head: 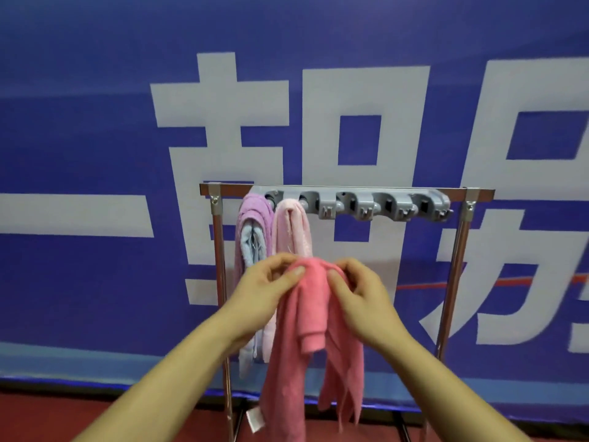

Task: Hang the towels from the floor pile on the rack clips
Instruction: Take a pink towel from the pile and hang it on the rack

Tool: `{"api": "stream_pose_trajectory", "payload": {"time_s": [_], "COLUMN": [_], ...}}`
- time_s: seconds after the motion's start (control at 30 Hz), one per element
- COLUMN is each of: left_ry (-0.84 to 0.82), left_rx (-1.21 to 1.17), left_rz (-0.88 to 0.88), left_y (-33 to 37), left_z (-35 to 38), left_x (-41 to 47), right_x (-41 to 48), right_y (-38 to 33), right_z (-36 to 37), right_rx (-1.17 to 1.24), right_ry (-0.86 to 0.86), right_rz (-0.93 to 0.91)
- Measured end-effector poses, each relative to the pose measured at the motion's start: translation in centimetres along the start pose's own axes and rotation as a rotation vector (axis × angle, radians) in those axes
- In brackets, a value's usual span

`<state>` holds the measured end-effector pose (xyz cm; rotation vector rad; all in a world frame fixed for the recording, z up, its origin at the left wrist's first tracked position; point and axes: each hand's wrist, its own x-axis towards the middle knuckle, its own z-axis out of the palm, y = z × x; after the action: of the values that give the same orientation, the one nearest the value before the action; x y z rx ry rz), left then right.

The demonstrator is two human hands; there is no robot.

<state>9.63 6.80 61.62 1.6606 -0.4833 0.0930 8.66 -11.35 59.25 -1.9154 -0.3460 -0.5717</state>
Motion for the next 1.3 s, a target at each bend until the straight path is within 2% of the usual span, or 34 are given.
{"api": "stream_pose_trajectory", "payload": {"time_s": [0.23,0.43,0.53,0.67,0.73,0.8,0.83,0.93,1.03,1.1,1.2,1.3], "left_ry": [0.2,0.269,0.33,0.429,0.41,0.408,0.423,0.48,0.373,0.223,0.019,0.046], "left_rx": [0.097,0.255,0.463,0.966,1.111,1.137,1.169,1.468,1.706,1.8,1.935,2.033], "left_rz": [0.128,0.129,0.019,-0.066,-0.034,0.018,0.073,0.279,0.249,0.157,0.136,0.151], "left_y": [4.9,6.5,5.5,3.4,2.5,2.2,2.2,2.5,2.3,1.5,0.7,0.7], "left_z": [-0.8,-4.3,-5.8,-5.7,-5.4,-5.3,-5.3,-5.5,-5.2,-4.8,-4.0,-4.1], "left_x": [8.4,14.4,16.4,17.1,17.0,16.8,16.7,16.1,15.0,14.5,14.4,14.0], "right_x": [8.7,14.5,16.6,18.1,18.4,18.4,18.3,17.8,17.2,16.5,15.7,14.9], "right_y": [-3.2,-5.6,-5.7,-3.8,-2.2,-1.0,-0.8,-0.8,-1.2,-1.3,-1.3,-1.2], "right_z": [0.8,2.0,2.7,3.4,3.7,3.6,3.6,3.4,3.7,3.9,3.4,2.7], "right_rx": [-0.042,-0.156,-0.434,-0.822,-0.909,-0.918,-0.92,-0.968,-1.032,-1.043,-1.022,-1.065], "right_ry": [0.188,0.211,0.13,0.064,0.003,-0.001,0.015,0.065,0.06,0.023,0.011,-0.03], "right_rz": [-0.014,-0.114,-0.181,-0.128,-0.097,-0.101,-0.125,-0.214,-0.241,-0.228,-0.212,-0.214]}}
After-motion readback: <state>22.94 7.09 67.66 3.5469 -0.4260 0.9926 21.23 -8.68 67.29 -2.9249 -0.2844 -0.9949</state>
